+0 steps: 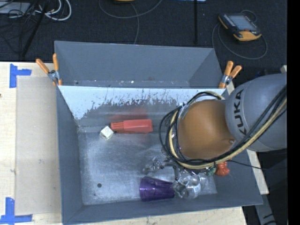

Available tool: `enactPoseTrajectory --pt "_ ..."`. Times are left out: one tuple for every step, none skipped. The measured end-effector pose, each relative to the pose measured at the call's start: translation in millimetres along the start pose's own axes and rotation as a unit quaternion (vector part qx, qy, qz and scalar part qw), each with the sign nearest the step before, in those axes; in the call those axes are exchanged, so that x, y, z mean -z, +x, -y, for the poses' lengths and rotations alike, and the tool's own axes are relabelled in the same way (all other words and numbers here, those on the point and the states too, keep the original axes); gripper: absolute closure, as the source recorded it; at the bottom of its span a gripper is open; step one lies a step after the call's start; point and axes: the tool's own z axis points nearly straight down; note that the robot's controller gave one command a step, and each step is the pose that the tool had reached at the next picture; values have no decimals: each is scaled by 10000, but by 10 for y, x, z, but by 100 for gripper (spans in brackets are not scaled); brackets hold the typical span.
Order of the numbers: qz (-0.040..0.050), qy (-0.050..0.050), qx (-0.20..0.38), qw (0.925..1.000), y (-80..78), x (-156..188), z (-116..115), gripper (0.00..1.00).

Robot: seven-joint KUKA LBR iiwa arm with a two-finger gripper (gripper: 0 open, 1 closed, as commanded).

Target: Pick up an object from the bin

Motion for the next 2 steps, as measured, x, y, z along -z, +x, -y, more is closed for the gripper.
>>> enactPoseTrajectory --pt "60 69 590 9982 7 -265 -64 100" --pt "60 69 585 9982 8 -265 -64 100"
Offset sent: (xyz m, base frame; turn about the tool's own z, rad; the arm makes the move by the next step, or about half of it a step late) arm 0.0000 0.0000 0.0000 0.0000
